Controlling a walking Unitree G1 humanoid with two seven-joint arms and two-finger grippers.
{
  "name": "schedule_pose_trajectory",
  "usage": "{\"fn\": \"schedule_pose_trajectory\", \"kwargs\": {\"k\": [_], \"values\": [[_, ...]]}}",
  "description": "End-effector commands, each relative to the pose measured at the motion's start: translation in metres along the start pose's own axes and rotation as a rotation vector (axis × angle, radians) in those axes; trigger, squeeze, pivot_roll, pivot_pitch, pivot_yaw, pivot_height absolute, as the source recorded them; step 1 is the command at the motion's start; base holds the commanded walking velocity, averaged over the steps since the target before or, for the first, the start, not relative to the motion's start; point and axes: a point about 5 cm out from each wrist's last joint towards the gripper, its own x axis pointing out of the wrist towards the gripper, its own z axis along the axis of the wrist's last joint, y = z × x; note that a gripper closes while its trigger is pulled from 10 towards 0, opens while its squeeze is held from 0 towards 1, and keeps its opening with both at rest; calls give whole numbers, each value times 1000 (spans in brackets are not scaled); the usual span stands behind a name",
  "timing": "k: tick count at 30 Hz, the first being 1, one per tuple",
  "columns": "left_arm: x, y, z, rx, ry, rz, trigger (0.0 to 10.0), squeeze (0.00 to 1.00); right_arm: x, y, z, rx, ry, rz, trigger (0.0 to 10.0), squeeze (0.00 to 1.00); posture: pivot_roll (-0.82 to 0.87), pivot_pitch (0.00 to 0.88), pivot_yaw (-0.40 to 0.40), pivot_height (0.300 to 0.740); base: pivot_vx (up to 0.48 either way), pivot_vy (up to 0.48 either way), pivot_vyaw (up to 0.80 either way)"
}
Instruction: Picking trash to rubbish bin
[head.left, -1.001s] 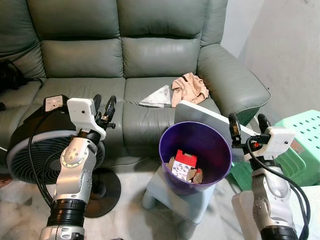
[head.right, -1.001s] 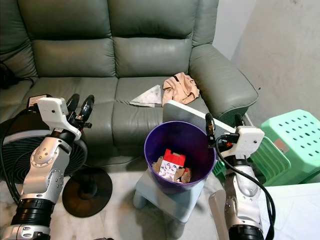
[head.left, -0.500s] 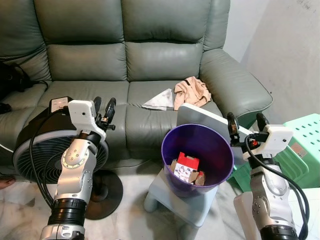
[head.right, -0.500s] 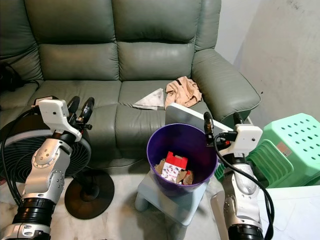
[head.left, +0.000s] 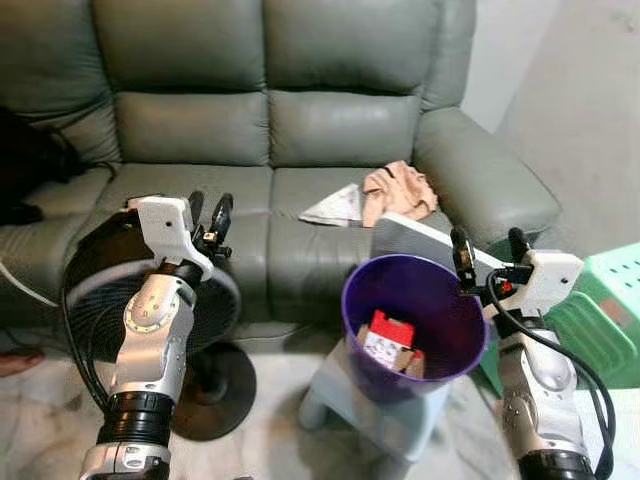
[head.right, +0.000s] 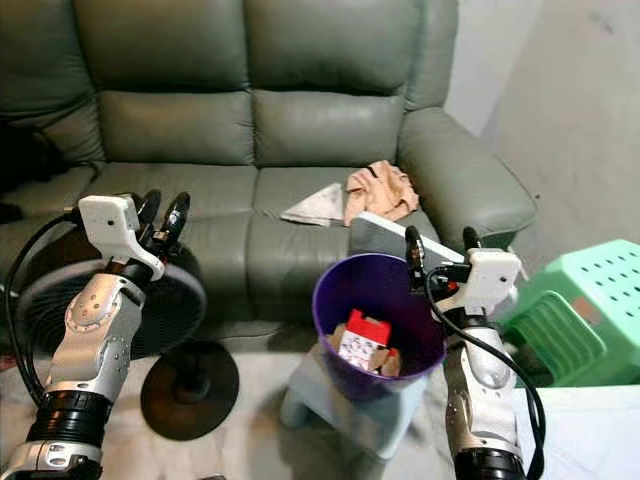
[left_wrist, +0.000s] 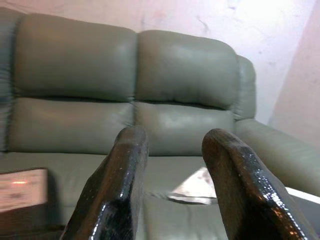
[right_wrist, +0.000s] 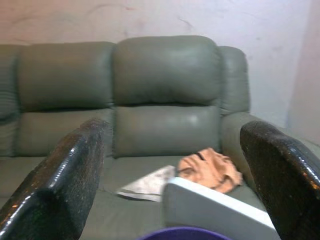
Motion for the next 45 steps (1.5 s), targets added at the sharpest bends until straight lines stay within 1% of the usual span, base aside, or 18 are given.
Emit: {"fn": "schedule_pose_trajectory", "kwargs": {"k": [1, 6, 14, 17, 28, 45], "values": [[0, -3, 2, -4, 0, -20, 10000, 0, 0, -2, 7, -13, -21, -4, 10000, 0, -27, 41, -38, 740, 0, 480, 0], [0, -4, 5, 2, -5, -32, 10000, 0, 1, 1, 8, -10, -24, 7, 10000, 0, -24, 50, -36, 740, 0, 480, 0], [1, -3, 7, -14, -8, -17, 10000, 0, 0, 4, 9, -3, -25, 7, 10000, 0, -26, 54, -37, 740, 0, 468, 0], [1, -3, 7, -3, -13, -14, 10000, 0, 0, 4, 9, -3, -24, 8, 10000, 0, -28, 53, -38, 740, 0, 0, 0], [0, -4, 5, -12, -10, -11, 10000, 0, 0, 1, 7, -25, 24, 9, 10000, 0, -33, 46, -43, 740, 0, 0, 0], [0, -9, 3, 2, -9, -30, 10000, 0, 3, 0, 4, -57, 59, -7, 10000, 0, -38, 32, -45, 740, 0, 0, -790]]}}
